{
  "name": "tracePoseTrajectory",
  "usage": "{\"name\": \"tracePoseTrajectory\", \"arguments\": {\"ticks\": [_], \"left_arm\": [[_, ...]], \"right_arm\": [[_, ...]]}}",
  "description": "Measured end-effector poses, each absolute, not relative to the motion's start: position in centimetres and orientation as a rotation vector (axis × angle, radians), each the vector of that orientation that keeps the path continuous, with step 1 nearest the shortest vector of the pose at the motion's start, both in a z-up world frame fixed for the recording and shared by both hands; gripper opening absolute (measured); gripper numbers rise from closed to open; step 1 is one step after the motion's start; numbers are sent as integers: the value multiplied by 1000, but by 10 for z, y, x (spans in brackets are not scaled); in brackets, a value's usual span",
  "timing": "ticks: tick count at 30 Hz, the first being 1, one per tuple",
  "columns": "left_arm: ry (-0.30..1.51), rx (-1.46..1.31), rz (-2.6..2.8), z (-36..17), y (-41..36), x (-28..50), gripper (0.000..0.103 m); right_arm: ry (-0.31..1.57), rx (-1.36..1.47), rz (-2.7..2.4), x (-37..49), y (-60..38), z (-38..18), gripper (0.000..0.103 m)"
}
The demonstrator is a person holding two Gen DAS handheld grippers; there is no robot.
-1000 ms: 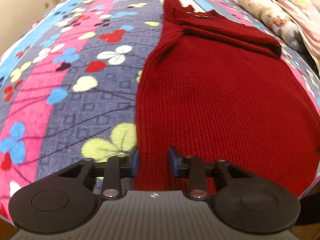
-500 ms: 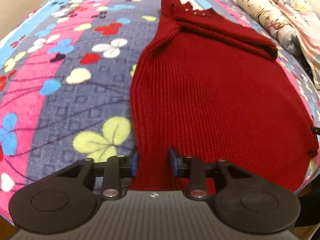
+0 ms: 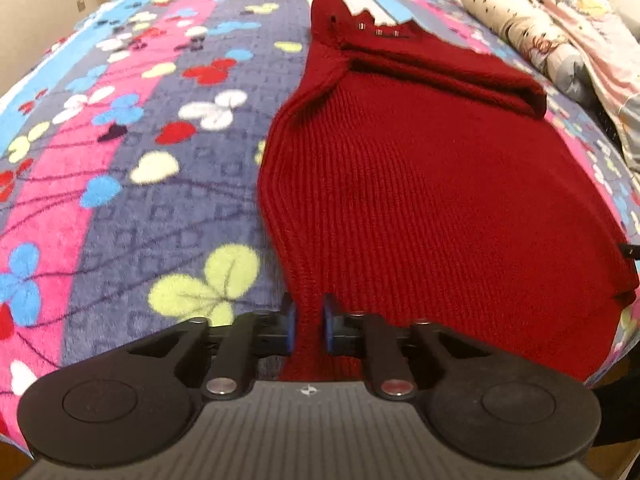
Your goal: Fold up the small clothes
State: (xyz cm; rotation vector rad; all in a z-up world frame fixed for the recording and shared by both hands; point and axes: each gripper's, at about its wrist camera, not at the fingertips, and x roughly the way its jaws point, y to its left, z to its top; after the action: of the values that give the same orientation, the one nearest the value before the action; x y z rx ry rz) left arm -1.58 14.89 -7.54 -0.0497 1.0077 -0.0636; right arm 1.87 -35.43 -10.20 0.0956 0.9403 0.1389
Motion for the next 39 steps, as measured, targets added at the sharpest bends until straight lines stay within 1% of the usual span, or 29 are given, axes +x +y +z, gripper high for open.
{"name": "tracePoseTrajectory", "arguments": {"ticks": [1, 2, 3, 7, 9, 11, 19, 21, 28, 30, 34, 35, 37, 38, 39], "left_arm": [[991, -57, -67, -72, 150, -17, 13], [980, -65, -68, -70, 150, -17, 13], [974, -75, -68, -68, 151, -17, 13], [1022, -80, -70, -74, 151, -13, 15], [1049, -46, -70, -79, 148, -13, 20], [1048, -32, -72, -80, 146, -13, 21], [1049, -44, -69, -81, 148, -14, 22], [1051, -45, -68, -81, 148, -14, 22], [1056, -51, -66, -81, 148, -16, 22], [1066, -58, -68, -82, 150, -19, 25], [1079, -41, -81, -84, 149, -27, 24], [1075, -31, -82, -85, 149, -28, 22], [1059, -25, -83, -82, 147, -28, 13], [1048, -25, -83, -80, 147, -29, 12], [1029, -25, -84, -75, 146, -30, 12]], "right_arm": [[927, 95, 142, 18, -354, -100, 25], [907, 104, 140, 17, -356, -98, 16], [893, 122, 136, 16, -358, -95, 12], [892, 165, 103, 19, -368, -96, 13], [939, 153, 109, 22, -366, -103, 21], [951, 117, 117, 22, -361, -106, 28], [961, 203, 111, 24, -372, -107, 30], [962, 177, 127, 23, -367, -108, 33], [971, 115, 144, 21, -360, -108, 32], [981, 112, 139, 19, -360, -107, 31], [1009, 73, 129, 11, -356, -106, 31], [1014, 64, 129, 10, -354, -106, 31], [1018, 67, 134, 7, -352, -104, 22], [1013, 75, 129, 6, -353, -102, 14], [1004, 88, 124, 5, -354, -99, 13]]}}
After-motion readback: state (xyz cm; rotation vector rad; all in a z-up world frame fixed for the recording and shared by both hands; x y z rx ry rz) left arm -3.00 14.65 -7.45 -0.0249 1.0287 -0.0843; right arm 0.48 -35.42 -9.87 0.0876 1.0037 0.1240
